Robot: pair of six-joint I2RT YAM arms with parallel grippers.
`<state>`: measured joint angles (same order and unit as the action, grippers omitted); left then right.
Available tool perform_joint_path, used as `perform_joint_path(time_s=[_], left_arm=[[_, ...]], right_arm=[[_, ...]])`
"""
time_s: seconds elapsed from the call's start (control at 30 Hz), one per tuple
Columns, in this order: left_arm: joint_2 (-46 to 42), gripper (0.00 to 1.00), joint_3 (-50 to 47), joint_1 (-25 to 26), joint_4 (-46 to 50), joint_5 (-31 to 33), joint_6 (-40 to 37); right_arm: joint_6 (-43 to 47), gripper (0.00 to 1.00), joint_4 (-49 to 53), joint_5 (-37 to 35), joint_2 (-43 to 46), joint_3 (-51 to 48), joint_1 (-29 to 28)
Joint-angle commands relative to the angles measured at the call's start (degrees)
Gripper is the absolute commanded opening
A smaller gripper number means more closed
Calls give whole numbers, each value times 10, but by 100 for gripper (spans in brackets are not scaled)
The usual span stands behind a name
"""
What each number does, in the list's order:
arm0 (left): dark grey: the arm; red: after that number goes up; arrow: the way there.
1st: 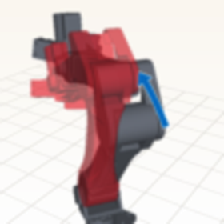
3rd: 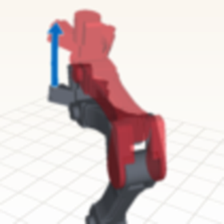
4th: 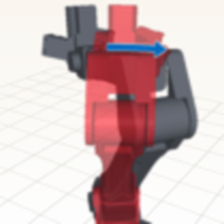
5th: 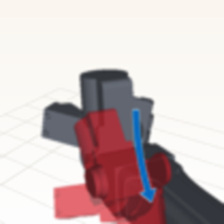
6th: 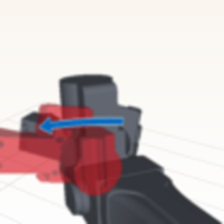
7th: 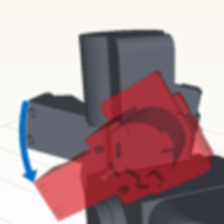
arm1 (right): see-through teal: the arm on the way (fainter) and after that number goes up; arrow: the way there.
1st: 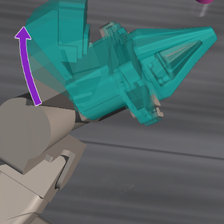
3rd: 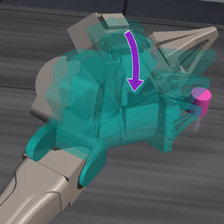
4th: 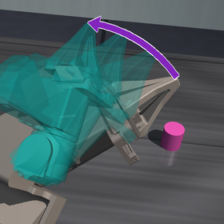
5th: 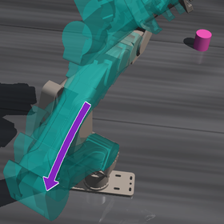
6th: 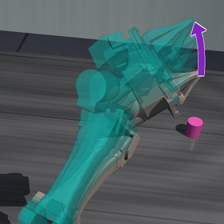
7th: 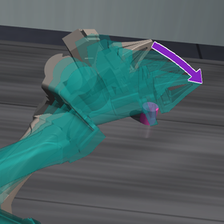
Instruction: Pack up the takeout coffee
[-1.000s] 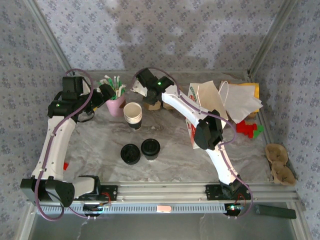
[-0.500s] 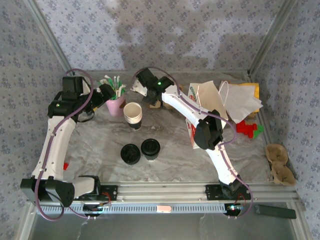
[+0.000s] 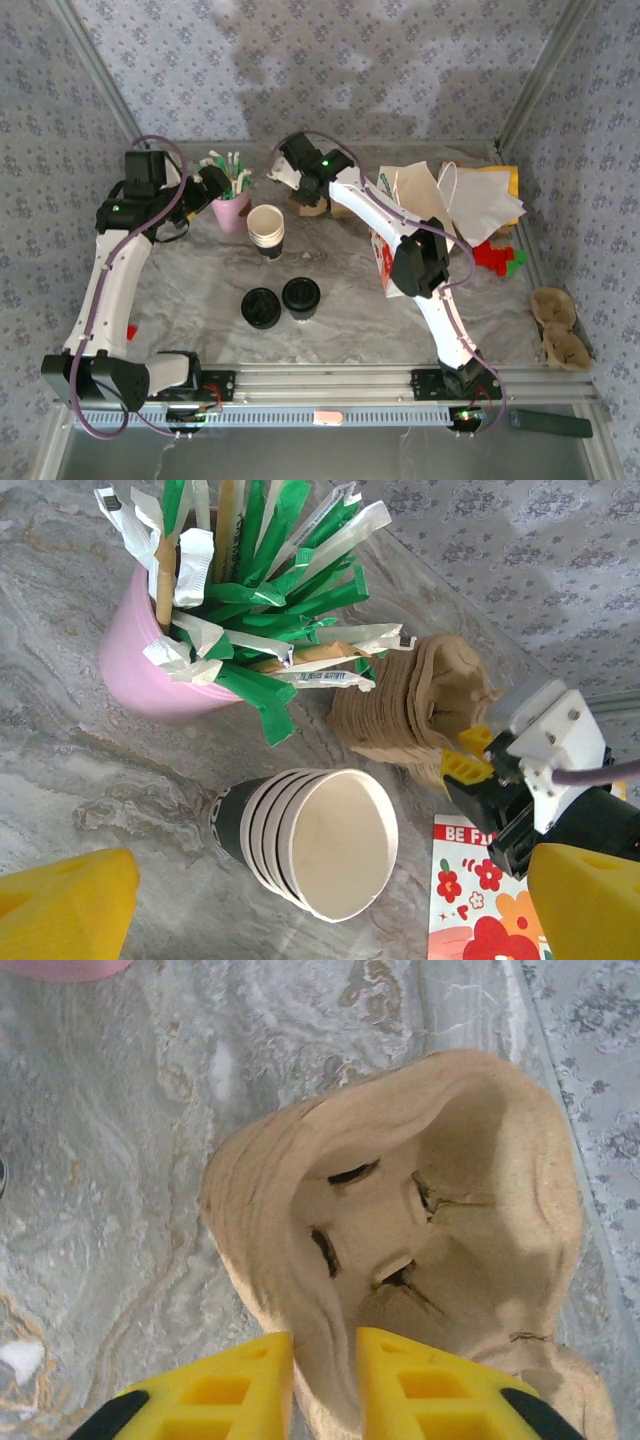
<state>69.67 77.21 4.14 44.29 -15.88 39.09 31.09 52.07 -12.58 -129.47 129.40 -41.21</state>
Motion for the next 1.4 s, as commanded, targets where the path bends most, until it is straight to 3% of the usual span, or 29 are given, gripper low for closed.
perform_joint_path(time_s=[0.0, 0.37, 1.37], left_arm=[[5, 100, 21, 3, -10, -9, 4], [14, 100, 19, 10, -17, -7, 5], [11, 100, 16, 12, -18, -4, 4]], right_arm=[[50, 27, 9, -1, 39, -24, 9], [59, 28, -20, -46, 21, -29, 16], [53, 28, -7, -41, 4, -15, 0]])
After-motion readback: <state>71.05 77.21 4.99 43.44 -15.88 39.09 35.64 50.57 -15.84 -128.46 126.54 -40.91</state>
